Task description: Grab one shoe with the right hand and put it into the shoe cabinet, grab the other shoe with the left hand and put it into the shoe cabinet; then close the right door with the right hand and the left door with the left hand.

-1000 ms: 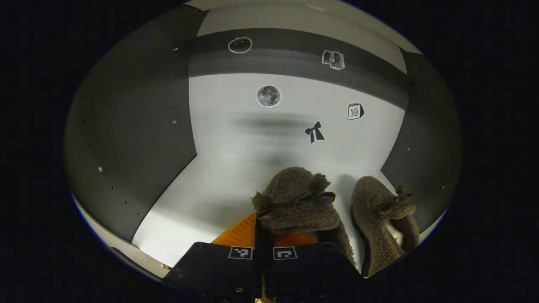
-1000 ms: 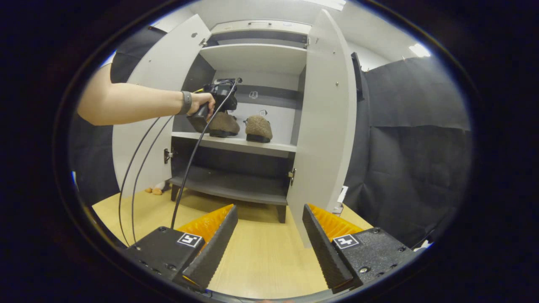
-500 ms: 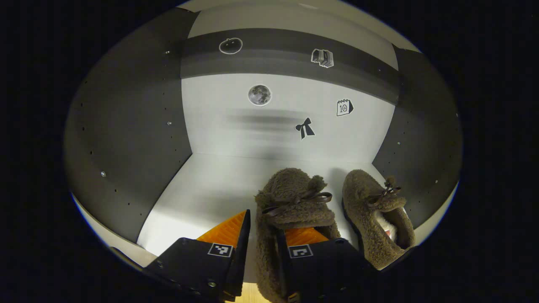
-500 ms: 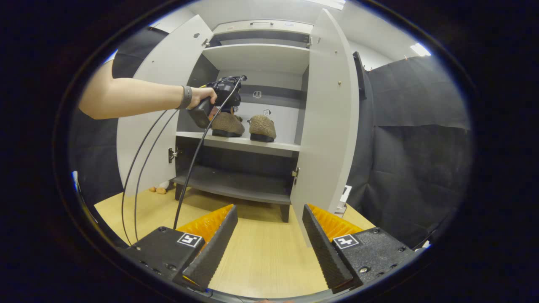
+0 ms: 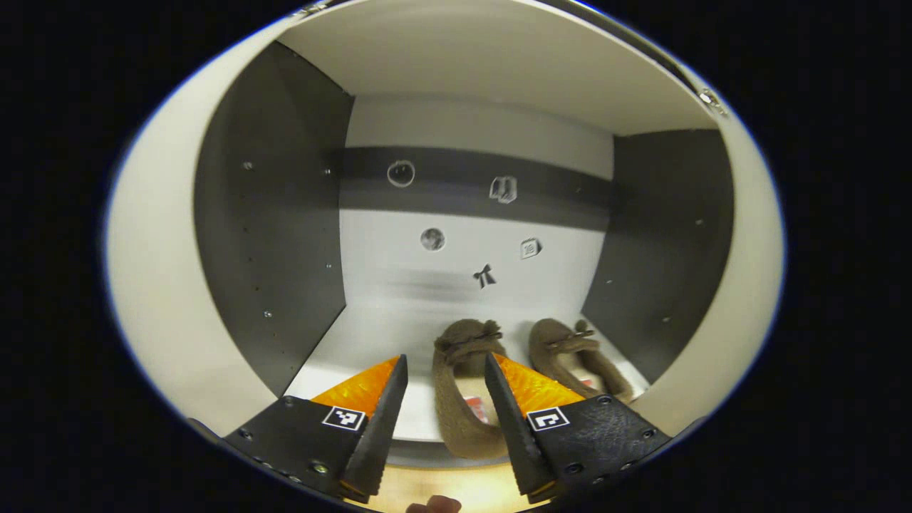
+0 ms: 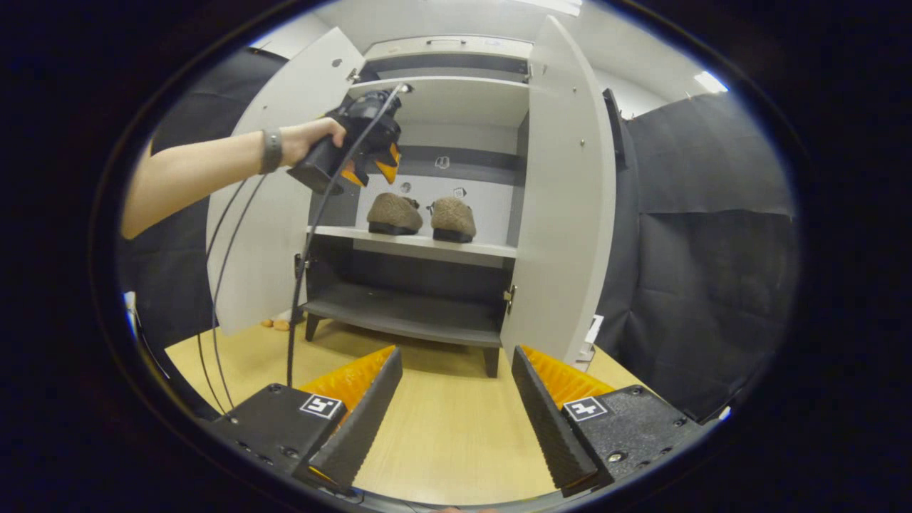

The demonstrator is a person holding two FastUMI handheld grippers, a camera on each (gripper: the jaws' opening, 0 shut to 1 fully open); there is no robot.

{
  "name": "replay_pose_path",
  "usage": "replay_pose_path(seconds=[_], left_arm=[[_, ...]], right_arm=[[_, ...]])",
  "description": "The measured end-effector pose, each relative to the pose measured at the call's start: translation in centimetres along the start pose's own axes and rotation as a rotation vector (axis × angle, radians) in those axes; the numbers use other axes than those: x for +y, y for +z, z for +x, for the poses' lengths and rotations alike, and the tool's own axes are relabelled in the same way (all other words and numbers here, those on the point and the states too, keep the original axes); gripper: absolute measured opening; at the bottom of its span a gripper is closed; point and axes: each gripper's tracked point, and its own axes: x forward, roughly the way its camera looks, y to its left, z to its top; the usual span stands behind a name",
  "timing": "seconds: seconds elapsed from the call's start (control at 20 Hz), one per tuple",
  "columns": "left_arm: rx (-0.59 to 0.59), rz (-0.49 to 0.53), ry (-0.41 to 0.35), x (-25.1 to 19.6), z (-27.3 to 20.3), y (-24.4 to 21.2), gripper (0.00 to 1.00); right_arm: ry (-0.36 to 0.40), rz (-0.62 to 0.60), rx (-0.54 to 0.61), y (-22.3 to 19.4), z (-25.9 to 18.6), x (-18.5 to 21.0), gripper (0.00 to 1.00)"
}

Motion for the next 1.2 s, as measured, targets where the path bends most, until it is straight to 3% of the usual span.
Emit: replay_pose_path(seconds=[0.05,0.1,0.15,0.3,0.45,0.8,1.0,1.2], left_arm=[[-0.041,0.003,-0.008,-0.2,-1.5,0.5,0.65],[-0.084,0.009,-0.017,-0.2,-3.3,0.9,0.65],[-0.122,0.012,-0.026,-0.2,-4.8,1.0,0.81],[-0.232,0.004,-0.042,0.0,-9.6,0.3,0.83],[-0.264,-0.004,-0.04,0.5,-13.5,-2.4,0.92],[-0.33,0.009,0.004,1.6,-19.6,-9.8,0.92],[-0.301,0.046,0.074,2.8,-21.4,-15.8,0.93],[-0.304,0.07,0.098,2.5,-23.2,-18.8,0.93]], right_arm=[[0.007,0.004,0.005,-0.1,0.0,0.2,0.98],[0.014,0.007,0.008,-0.1,0.1,0.5,0.98],[0.02,0.01,0.008,-0.1,0.1,0.7,0.98],[0.025,0.018,-0.009,0.4,0.0,1.0,0.98],[0.024,0.032,-0.022,0.9,0.0,1.1,0.98],[0.009,0.057,-0.044,2.0,0.2,0.5,0.98],[-0.005,0.075,-0.06,2.7,0.2,0.1,0.98],[-0.009,0.071,-0.058,2.9,0.1,-0.1,1.0]])
